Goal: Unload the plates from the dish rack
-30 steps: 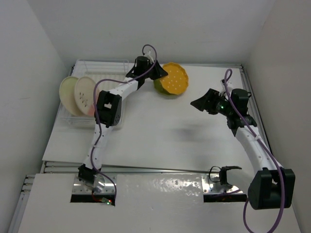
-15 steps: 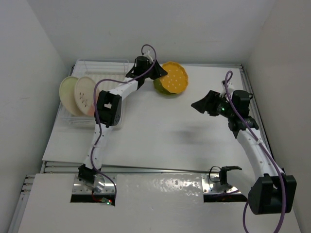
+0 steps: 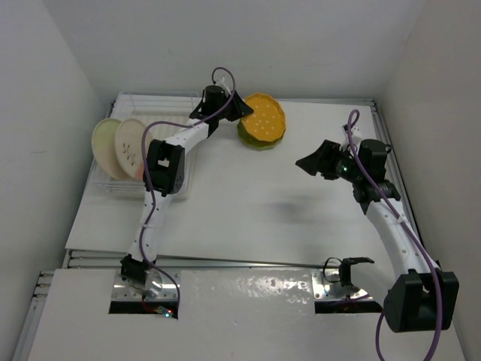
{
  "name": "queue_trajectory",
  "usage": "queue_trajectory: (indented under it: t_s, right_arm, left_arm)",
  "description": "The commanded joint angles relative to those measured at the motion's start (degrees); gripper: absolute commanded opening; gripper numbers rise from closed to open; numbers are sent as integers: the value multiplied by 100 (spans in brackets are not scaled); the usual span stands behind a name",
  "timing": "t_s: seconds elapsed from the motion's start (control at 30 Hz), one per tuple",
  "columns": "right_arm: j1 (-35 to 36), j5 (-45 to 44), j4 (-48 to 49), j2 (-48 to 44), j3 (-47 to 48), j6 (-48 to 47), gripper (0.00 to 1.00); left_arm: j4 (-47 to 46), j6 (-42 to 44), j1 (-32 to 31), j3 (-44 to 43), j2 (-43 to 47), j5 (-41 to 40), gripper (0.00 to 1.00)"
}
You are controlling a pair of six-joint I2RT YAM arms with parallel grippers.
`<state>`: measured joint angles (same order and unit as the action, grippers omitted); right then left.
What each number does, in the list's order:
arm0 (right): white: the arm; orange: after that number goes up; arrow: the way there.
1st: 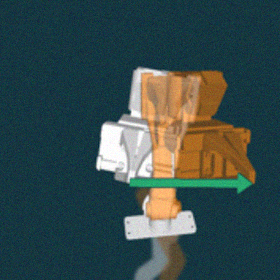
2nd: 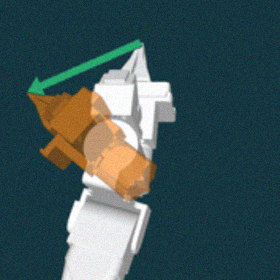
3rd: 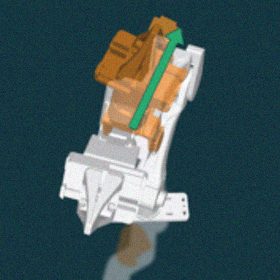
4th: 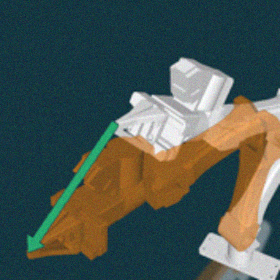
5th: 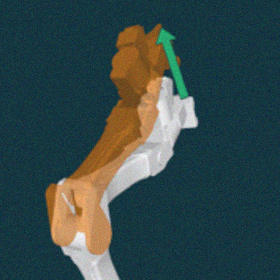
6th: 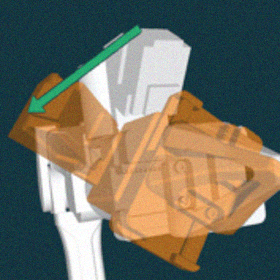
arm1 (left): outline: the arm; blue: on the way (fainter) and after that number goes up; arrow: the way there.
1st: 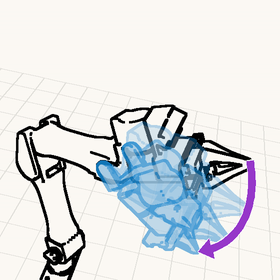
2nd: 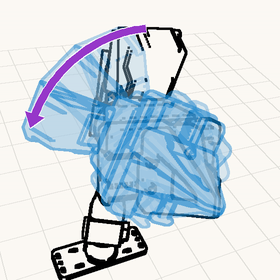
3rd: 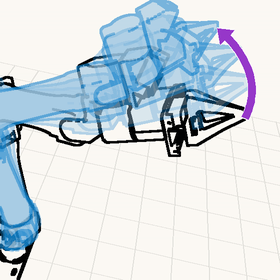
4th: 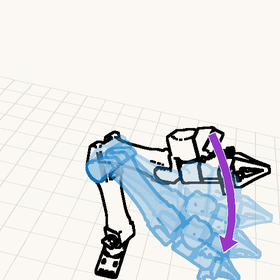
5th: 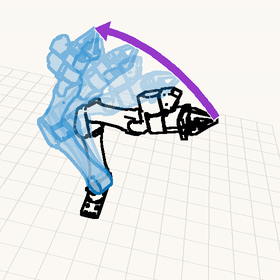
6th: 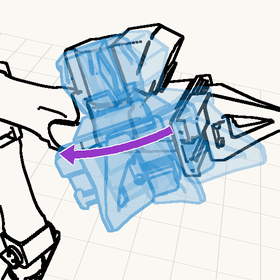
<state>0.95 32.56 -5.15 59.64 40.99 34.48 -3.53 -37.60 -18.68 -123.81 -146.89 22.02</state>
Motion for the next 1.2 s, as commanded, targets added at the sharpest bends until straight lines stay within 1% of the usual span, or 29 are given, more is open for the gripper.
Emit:
queue_trajectory:
  t_s: [0.0, 0.2, 0.3, 0.33, 0.37, 0.47, 0.5, 0.57, 0.6, 0.63, 0.67, 0.7, 0.8, 0.87, 1.03, 1.1, 1.13, 1.17]
  right_arm:
    - [28, -4, 67, -49, 295, -91, 75]
    - [37, -39, 23, 30, 409, -126, 75]
    - [37, 5, 23, 101, 488, -117, 75]
    - [37, 14, 5, 144, 515, -117, 75]
    - [28, 23, 5, 162, 532, -126, 75]
    - [37, 23, -4, 171, 585, -143, 76]
    - [37, 31, -4, 171, 577, -152, 76]
    - [37, 40, -4, 171, 568, -161, 76]
    - [37, 49, -4, 171, 568, -152, 76]
    - [37, 49, -4, 171, 559, -161, 76]
    - [28, 58, 14, 180, 559, -143, 76]
    - [37, 67, 22, 180, 550, -135, 76]
    - [37, 93, 49, 180, 559, -117, 76]
    - [37, 102, 40, 171, 550, -117, 76]
    - [37, 102, 40, 118, 489, -108, 76]
    - [37, 102, 49, 92, 471, -99, 76]
    - [37, 102, 58, 83, 471, -108, 76]
    - [37, 102, 58, 75, 471, -108, 76]
  left_arm:
    - [-886, -186, 4, -91, 328, 153, 0]
    - [-807, -299, -22, 172, 231, 31, 0]
    - [-684, -362, -22, 164, 161, -31, 7]
    - [-658, -344, -22, 155, 143, -75, 13]
    - [-545, -335, -31, 129, 117, -119, 15]
    - [-105, -38, -66, -2, 73, -435, 22]
    - [61, 33, -75, -20, 73, -609, 30]
    - [220, 296, -110, -73, 82, -760, 41]
    - [343, 411, -127, -108, 82, -935, 50]
    - [562, 499, -145, -134, 90, -1023, 54]
    - [625, 674, -180, -170, 90, -1198, 62]
    - [704, 763, -206, -196, 90, -1270, 66]
    - [906, 1123, -294, -249, 108, -1533, 70]
    - [933, 1378, -364, -267, 125, -1674, 71]
    - [1074, 2054, -575, -346, 178, -2508, 70]
    - [1161, 2265, -619, -398, 187, -2764, 72]
    - [1214, 2353, -637, -442, 187, -2939, 79]
    - [1232, 2528, -663, -460, 196, -3001, 81]
